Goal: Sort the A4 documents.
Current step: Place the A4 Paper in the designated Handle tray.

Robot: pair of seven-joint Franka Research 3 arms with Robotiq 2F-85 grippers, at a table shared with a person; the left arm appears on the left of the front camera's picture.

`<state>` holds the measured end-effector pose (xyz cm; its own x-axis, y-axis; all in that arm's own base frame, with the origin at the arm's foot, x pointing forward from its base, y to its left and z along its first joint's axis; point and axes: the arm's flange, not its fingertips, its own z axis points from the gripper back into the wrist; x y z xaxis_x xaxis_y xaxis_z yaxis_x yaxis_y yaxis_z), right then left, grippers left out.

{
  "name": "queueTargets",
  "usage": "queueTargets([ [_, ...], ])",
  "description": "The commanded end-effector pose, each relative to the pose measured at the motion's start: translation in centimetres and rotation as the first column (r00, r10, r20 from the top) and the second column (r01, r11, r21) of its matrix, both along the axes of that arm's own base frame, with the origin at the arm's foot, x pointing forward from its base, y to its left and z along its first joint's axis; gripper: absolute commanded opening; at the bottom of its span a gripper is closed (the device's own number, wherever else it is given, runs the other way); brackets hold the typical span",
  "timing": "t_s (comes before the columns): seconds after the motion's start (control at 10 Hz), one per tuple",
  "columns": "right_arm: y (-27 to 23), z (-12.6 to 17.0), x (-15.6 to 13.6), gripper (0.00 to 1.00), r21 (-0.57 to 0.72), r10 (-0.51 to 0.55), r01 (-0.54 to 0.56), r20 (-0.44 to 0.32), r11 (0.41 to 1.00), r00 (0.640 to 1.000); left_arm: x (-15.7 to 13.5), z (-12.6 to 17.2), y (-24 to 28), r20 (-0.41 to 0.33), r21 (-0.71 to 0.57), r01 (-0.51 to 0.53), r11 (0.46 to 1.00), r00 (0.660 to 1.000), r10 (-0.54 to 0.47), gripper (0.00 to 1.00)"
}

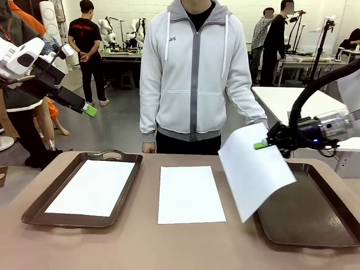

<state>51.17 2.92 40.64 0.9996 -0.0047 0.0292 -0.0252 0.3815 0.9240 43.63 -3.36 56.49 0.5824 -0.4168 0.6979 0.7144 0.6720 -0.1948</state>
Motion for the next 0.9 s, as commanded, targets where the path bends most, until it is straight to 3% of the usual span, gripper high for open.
queueTargets([
  [0.0,-2.6,0.8,1.6,0.01,-0.028,0.018,-0.020,-0.069,0.999,0.997,0.0,0.0,0.0,0.000,0.000,0.001,1.000,1.000,-0.001,1.00],
  [0.2,-4.8,0.1,2.2,0.01,-0.051,0.018,-0.024,-0.123,0.998,0.992,0.0,0.0,0.0,0.000,0.000,0.001,1.000,1.000,-0.001,1.00],
  [0.5,-7.5,-3.6,3.2,0.01,-0.126,0.041,-0.067,-0.195,0.990,0.980,0.0,0.0,0.0,0.000,0.000,0.001,1.000,1.000,-0.001,1.00],
  [0.8,-10.3,-5.6,2.9,0.01,-0.129,-0.037,0.010,-0.211,0.992,0.977,0.0,0.0,0.0,0.000,0.000,0.001,1.000,1.000,-0.001,1.00],
])
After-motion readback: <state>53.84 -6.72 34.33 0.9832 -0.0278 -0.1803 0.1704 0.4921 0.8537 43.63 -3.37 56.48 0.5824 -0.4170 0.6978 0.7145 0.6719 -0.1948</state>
